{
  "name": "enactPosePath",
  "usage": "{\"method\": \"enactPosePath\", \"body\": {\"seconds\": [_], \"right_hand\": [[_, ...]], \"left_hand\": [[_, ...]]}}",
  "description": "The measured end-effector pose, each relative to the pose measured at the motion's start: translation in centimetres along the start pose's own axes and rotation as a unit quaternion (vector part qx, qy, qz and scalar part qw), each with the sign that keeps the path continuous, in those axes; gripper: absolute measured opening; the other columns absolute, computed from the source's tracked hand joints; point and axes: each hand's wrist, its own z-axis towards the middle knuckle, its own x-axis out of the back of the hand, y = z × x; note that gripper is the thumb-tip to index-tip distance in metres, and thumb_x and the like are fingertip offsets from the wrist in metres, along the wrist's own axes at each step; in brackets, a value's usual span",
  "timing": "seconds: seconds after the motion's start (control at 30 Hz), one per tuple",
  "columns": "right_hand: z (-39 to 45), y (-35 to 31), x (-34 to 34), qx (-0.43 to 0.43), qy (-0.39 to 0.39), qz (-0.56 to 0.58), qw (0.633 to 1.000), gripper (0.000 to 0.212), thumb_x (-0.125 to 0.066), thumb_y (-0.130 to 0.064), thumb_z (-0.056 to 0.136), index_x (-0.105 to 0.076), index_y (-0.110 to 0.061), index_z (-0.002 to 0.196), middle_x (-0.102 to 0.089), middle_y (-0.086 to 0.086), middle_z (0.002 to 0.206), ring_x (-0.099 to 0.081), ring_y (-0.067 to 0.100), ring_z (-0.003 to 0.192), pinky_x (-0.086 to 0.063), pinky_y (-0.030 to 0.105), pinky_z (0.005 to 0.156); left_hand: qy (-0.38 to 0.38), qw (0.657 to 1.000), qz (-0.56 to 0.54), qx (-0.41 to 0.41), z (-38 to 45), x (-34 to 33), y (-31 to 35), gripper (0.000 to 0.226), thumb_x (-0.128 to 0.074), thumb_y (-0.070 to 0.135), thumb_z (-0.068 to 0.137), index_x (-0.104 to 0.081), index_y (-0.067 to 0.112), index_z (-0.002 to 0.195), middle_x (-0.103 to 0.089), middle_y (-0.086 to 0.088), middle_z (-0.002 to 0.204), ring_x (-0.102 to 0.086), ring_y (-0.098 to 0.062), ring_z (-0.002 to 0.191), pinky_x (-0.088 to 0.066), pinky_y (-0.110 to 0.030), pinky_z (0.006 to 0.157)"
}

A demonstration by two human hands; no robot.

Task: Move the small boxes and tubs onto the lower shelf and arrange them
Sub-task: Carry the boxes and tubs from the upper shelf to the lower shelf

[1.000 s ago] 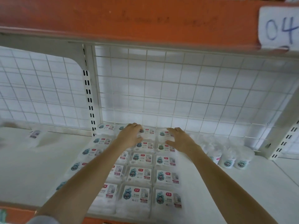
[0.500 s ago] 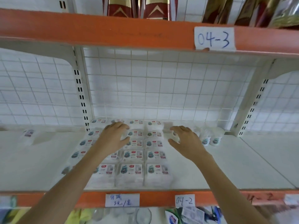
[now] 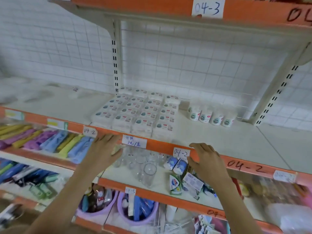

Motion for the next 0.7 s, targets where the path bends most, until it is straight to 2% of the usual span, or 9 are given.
{"method": "enactPosePath", "body": {"seconds": [0.13, 0.17, 0.27, 0.37, 0.47, 0.57, 0.7], "right_hand": [[-2.9, -1.0, -1.4, 0.030, -0.017, 0.010, 0.999, 0.040, -0.083, -0.019, 0.060, -0.065, -0.014, 0.096, -0.065, 0.005, 0.083, -0.064, 0.031, 0.076, -0.052, 0.037, 0.055], [-3.5, -1.5, -1.7, 0.039, -0.019, 0.013, 0.999, 0.043, -0.085, -0.018, 0.055, -0.065, -0.014, 0.093, -0.065, 0.005, 0.080, -0.065, 0.031, 0.072, -0.052, 0.037, 0.053], [-4.3, -3.5, -2.9, 0.064, -0.046, 0.040, 0.996, 0.043, -0.083, -0.019, 0.060, -0.065, -0.013, 0.099, -0.067, 0.007, 0.092, -0.065, 0.033, 0.082, -0.055, 0.042, 0.060], [-4.3, -6.7, -3.9, 0.082, -0.058, 0.079, 0.992, 0.037, -0.077, -0.022, 0.070, -0.065, -0.015, 0.104, -0.066, 0.007, 0.099, -0.064, 0.032, 0.092, -0.053, 0.040, 0.065], [-3.4, -11.1, -4.9, 0.133, -0.064, 0.117, 0.982, 0.037, -0.070, -0.026, 0.078, -0.062, -0.017, 0.113, -0.064, 0.005, 0.109, -0.058, 0.030, 0.103, -0.050, 0.041, 0.079], [-2.3, -16.3, -6.1, 0.186, -0.089, 0.143, 0.968, 0.039, -0.060, -0.031, 0.086, -0.055, -0.020, 0.123, -0.057, 0.002, 0.120, -0.051, 0.025, 0.114, -0.045, 0.039, 0.088], [-1.0, -24.4, -8.2, 0.249, -0.104, 0.160, 0.949, 0.040, -0.055, -0.035, 0.088, -0.050, -0.021, 0.125, -0.054, 0.000, 0.124, -0.047, 0.022, 0.115, -0.042, 0.035, 0.091]], "left_hand": [[-0.021, 0.999, 0.011, 0.044, -5.7, 1.1, 0.0, 0.041, -0.040, 0.042, 0.073, -0.065, 0.012, 0.089, -0.065, -0.003, 0.080, -0.066, -0.025, 0.066, -0.052, -0.031, 0.053], [-0.028, 0.998, 0.017, 0.056, -6.9, 1.4, -0.1, 0.041, -0.040, 0.042, 0.073, -0.065, 0.012, 0.089, -0.064, -0.003, 0.080, -0.066, -0.024, 0.066, -0.052, -0.032, 0.053], [-0.042, 0.994, 0.029, 0.099, -10.8, 2.5, -1.3, 0.038, -0.045, 0.041, 0.075, -0.065, 0.014, 0.091, -0.064, -0.002, 0.085, -0.066, -0.023, 0.073, -0.053, -0.034, 0.058], [-0.045, 0.985, 0.047, 0.159, -14.6, 4.0, -3.0, 0.033, -0.066, 0.034, 0.070, -0.067, 0.013, 0.095, -0.067, -0.003, 0.091, -0.067, -0.025, 0.079, -0.054, -0.036, 0.063], [-0.057, 0.967, 0.074, 0.238, -18.6, 6.1, -5.1, 0.038, -0.064, 0.034, 0.065, -0.069, 0.013, 0.096, -0.069, -0.003, 0.091, -0.067, -0.024, 0.079, -0.054, -0.036, 0.063], [-0.037, 0.953, 0.067, 0.293, -22.7, 7.9, -7.8, 0.036, -0.073, 0.024, 0.066, -0.067, 0.013, 0.099, -0.068, -0.005, 0.092, -0.066, -0.026, 0.080, -0.054, -0.038, 0.067], [-0.023, 0.936, 0.130, 0.327, -27.5, 10.2, -11.9, 0.039, -0.057, 0.041, 0.068, -0.069, 0.015, 0.094, -0.068, -0.003, 0.086, -0.068, -0.026, 0.076, -0.053, -0.036, 0.062]]}}
